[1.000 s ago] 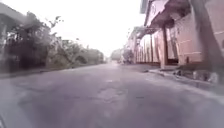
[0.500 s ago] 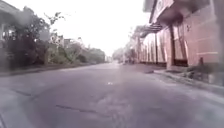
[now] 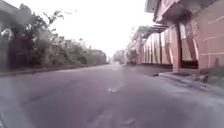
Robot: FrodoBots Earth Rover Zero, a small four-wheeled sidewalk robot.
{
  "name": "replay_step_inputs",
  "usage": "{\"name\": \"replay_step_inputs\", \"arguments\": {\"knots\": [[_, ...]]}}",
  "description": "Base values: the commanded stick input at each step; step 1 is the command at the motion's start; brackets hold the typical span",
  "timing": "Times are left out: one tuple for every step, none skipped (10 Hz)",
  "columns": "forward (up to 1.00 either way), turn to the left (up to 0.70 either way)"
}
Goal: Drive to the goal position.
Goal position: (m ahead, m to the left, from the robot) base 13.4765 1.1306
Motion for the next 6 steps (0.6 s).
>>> {"name": "replay_step_inputs", "arguments": {"knots": [[1.00,0.00],[1.00,0.00],[1.00,0.00],[1.00,0.00],[1.00,-0.35],[1.00,-0.40]]}}
